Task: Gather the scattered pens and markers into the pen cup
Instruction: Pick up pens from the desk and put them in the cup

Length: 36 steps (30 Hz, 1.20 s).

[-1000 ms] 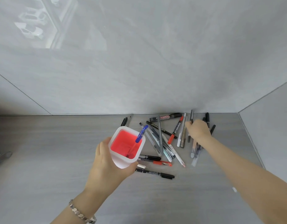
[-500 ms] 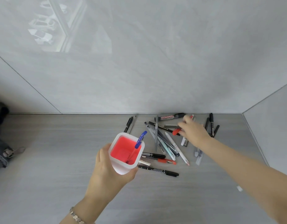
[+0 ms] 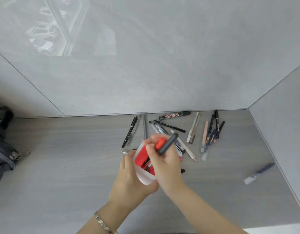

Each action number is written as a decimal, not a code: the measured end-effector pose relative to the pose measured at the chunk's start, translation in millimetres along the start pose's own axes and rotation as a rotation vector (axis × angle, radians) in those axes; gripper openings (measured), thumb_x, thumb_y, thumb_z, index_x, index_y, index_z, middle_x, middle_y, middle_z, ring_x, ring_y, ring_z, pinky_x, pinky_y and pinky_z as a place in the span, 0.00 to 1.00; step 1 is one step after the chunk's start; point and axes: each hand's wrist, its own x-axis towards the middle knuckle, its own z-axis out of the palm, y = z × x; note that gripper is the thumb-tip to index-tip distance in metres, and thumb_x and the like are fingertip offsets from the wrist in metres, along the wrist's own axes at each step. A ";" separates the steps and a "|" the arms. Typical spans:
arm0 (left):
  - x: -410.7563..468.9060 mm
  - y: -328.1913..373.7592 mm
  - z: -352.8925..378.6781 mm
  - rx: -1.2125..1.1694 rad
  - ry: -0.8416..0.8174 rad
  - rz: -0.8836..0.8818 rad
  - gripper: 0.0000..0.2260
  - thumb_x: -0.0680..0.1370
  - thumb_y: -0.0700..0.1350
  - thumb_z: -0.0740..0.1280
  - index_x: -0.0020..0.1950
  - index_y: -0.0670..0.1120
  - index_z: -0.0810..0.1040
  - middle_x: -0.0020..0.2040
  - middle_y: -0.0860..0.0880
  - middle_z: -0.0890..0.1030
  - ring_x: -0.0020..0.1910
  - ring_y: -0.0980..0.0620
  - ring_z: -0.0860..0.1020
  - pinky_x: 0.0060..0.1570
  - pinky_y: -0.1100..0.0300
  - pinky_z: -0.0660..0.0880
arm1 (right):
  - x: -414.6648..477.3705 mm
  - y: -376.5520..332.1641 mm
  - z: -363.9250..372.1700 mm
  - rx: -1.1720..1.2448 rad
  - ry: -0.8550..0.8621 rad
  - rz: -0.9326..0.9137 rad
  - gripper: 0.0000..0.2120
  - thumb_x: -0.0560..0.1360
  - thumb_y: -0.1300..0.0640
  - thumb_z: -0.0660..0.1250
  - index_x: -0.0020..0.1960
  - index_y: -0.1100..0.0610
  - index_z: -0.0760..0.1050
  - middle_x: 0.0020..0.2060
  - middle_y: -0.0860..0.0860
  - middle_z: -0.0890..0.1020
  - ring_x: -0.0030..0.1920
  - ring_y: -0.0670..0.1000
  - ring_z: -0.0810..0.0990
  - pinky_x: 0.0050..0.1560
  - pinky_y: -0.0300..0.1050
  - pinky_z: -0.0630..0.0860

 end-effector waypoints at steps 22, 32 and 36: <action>-20.4 -37.6 -35.8 0.076 0.244 -0.283 0.37 0.60 0.42 0.79 0.63 0.44 0.63 0.54 0.50 0.68 0.52 0.51 0.69 0.47 0.59 0.67 | 5.0 90.9 -95.9 -1.504 -0.553 0.105 0.28 0.67 0.73 0.65 0.65 0.60 0.65 0.53 0.58 0.75 0.46 0.59 0.78 0.43 0.50 0.76; -18.5 -33.0 -14.4 0.105 0.146 -0.163 0.37 0.59 0.46 0.79 0.62 0.47 0.64 0.51 0.55 0.69 0.51 0.63 0.68 0.40 0.77 0.68 | -13.4 -53.8 -58.5 -1.250 -0.637 0.045 0.17 0.80 0.46 0.47 0.66 0.42 0.65 0.54 0.46 0.75 0.56 0.48 0.75 0.53 0.45 0.71; -15.1 -24.8 -0.9 0.086 0.111 -0.036 0.33 0.58 0.47 0.80 0.55 0.56 0.63 0.51 0.61 0.68 0.54 0.69 0.68 0.45 0.80 0.67 | -2.6 -37.2 -26.4 -1.550 -0.701 0.029 0.13 0.80 0.51 0.54 0.57 0.55 0.73 0.49 0.54 0.72 0.54 0.59 0.76 0.41 0.47 0.66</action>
